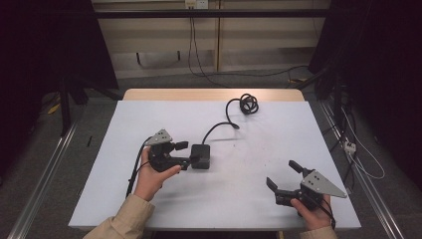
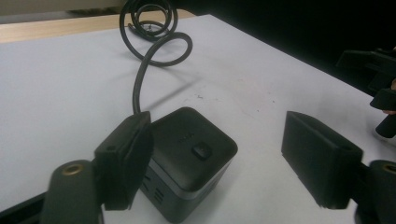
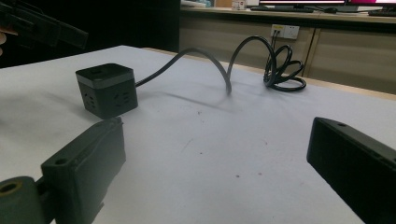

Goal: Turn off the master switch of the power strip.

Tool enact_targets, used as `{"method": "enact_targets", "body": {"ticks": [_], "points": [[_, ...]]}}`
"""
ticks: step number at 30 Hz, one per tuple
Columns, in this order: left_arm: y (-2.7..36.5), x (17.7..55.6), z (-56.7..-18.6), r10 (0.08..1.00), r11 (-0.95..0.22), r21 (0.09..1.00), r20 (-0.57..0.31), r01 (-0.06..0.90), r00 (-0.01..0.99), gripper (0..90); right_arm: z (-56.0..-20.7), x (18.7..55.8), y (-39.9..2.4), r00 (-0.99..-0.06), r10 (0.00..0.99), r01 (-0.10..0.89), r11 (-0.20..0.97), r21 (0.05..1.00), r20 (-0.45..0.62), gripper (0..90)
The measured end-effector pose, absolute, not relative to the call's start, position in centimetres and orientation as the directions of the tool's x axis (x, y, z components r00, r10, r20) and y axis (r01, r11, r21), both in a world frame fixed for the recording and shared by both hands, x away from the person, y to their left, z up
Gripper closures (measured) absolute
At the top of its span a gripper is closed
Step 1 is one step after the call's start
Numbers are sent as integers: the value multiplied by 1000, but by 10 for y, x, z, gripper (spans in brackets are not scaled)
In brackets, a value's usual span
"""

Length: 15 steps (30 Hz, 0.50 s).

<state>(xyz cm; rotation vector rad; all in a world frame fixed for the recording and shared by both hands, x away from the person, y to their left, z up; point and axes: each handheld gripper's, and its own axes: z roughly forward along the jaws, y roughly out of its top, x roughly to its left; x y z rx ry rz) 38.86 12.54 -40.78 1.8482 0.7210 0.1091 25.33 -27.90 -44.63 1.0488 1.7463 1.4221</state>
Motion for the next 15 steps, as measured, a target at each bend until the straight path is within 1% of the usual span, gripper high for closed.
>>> {"method": "enact_targets", "body": {"ticks": [9, 15], "points": [[135, 386, -408, 539, -229, 877, -248, 423, 805, 146, -446, 253, -279, -475, 880, 181, 99, 978, -1, 39], [146, 383, -411, 545, -218, 875, -259, 433, 797, 125, -446, 253, -279, -477, 879, 183, 99, 978, 1, 39]]}}
